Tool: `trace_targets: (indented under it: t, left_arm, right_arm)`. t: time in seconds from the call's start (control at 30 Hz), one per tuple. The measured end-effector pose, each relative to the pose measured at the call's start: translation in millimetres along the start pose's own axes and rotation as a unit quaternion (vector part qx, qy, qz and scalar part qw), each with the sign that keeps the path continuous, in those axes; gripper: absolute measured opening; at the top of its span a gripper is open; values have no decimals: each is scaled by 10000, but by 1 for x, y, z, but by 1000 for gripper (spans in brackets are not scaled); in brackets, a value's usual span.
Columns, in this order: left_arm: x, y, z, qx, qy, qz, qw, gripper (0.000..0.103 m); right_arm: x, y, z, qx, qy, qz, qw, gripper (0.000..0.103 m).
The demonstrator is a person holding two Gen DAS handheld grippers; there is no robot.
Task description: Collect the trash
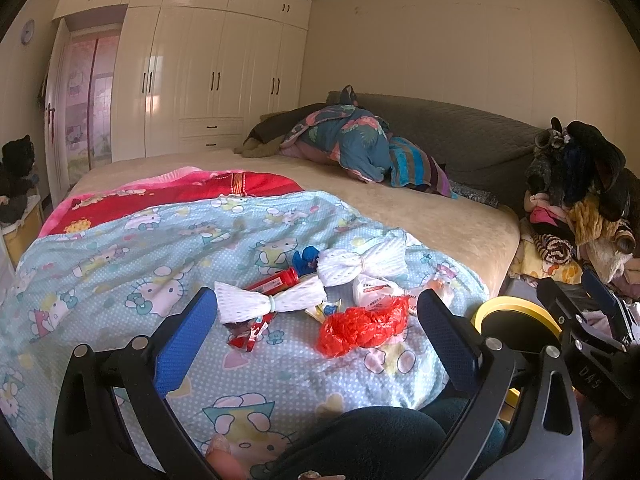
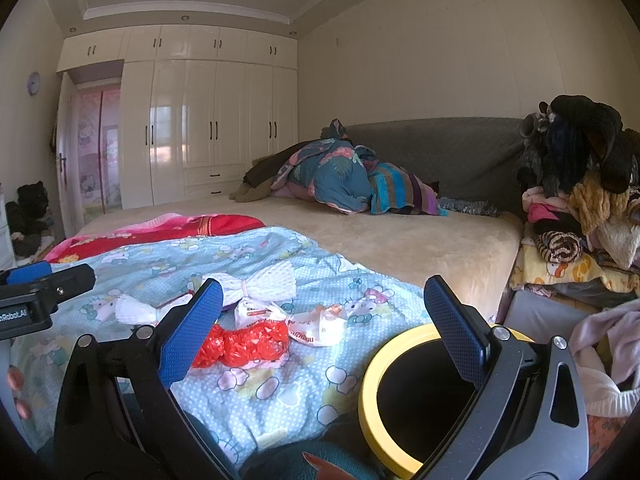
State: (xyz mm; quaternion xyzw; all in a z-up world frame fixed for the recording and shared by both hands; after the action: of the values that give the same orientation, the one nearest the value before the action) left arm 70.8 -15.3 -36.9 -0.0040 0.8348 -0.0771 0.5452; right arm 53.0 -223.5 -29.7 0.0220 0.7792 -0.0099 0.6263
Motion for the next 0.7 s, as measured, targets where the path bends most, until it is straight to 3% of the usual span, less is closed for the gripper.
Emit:
trace_targets:
  t: [0.3,0.7]
  left_arm:
    - [5,2,5,40,60,-67,10000,97]
    - [1,26,15,-233,137,-238,9994,97]
  right_arm:
    - [11,4,7,-96,78,-20,9999,93]
    - [12,30,28,-562,358,-117,9977,93]
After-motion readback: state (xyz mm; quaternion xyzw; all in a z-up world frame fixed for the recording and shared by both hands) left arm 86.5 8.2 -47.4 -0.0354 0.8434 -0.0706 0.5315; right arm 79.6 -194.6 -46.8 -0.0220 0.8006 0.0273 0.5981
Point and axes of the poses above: each gripper's, at about its wrist camera, not at the fingertips, and z roughly the way its jaws point, y to its left, x to its underside, the point moved 8 cm from there along z, roughly the way its jaws point, and after that the axes turned 5 degrees about x, right-handed, at the moved point
